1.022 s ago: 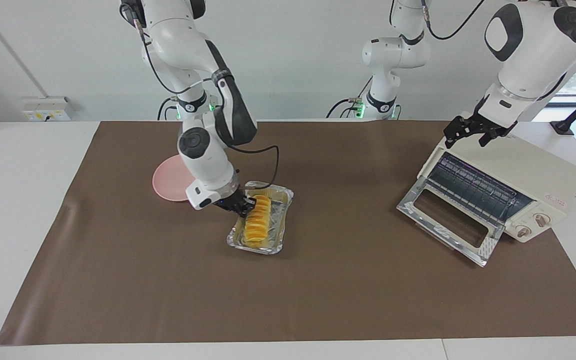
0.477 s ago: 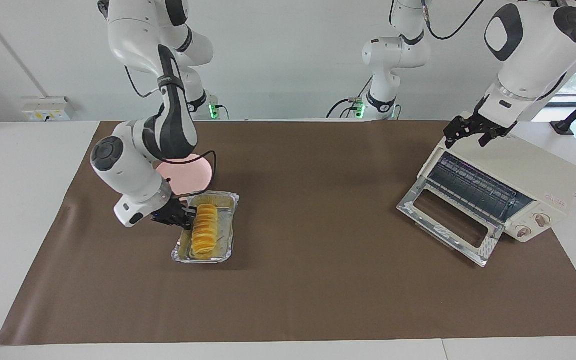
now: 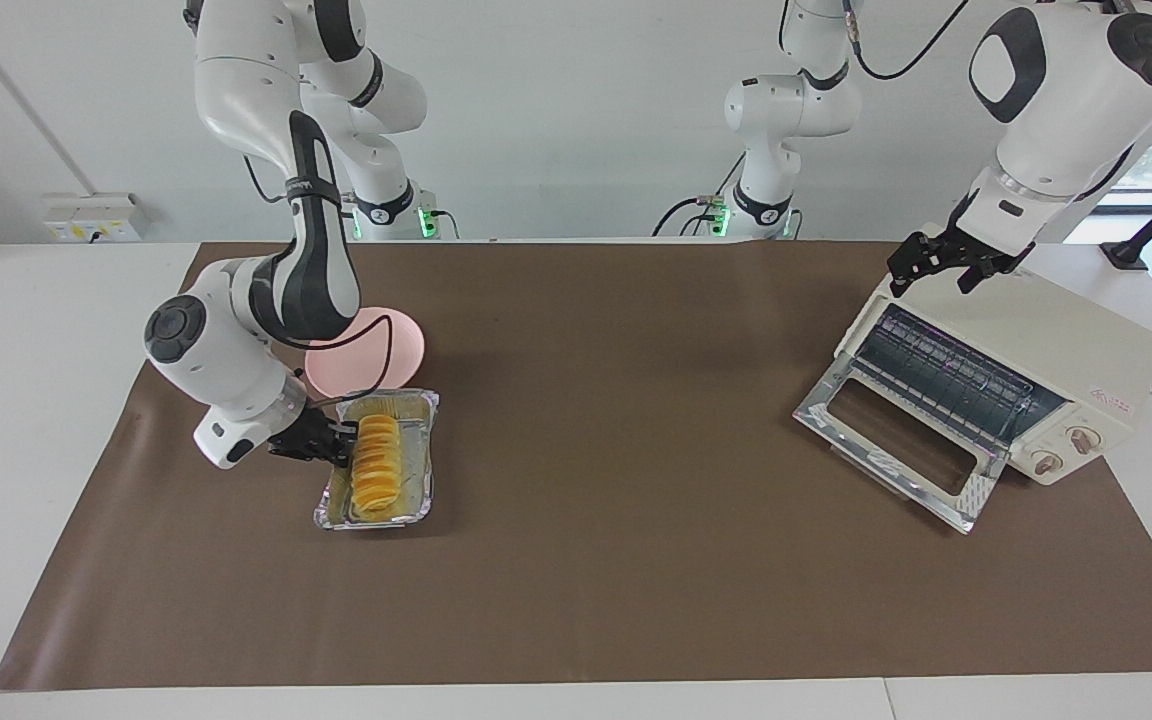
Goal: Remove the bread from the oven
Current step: 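Drag the foil tray with the right gripper beside the pink plate, then grasp the yellow rolls in the tray with the right gripper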
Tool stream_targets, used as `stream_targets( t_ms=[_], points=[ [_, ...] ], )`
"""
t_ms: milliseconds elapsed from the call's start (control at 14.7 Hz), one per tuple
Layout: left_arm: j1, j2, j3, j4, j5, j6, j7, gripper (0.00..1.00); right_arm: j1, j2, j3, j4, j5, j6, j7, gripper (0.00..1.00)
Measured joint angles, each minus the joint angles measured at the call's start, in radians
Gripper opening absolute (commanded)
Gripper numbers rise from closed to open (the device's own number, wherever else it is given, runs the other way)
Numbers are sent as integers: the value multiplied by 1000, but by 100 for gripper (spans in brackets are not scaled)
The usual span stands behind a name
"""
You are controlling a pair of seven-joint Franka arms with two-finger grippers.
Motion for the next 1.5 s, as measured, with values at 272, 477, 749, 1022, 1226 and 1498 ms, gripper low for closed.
stream_targets(
  t_ms=[272,477,749,1022,1226,1498],
  points=[
    [0,0,0,0,0,0,0,100,-51,0,-1,-13,0,11,-80,0],
    [0,0,0,0,0,0,0,100,-75,0,-1,-14,0,11,-95,0],
    [0,0,0,0,0,0,0,100,-74,-1,2,-14,-1,11,-95,100],
    [0,0,0,0,0,0,0,100,-69,-6,5,-4,-2,12,-95,100],
    [0,0,0,0,0,0,0,100,-36,-16,6,13,-3,12,-74,100],
    [0,0,0,0,0,0,0,100,29,-18,6,5,-46,12,-9,100]
  ],
)
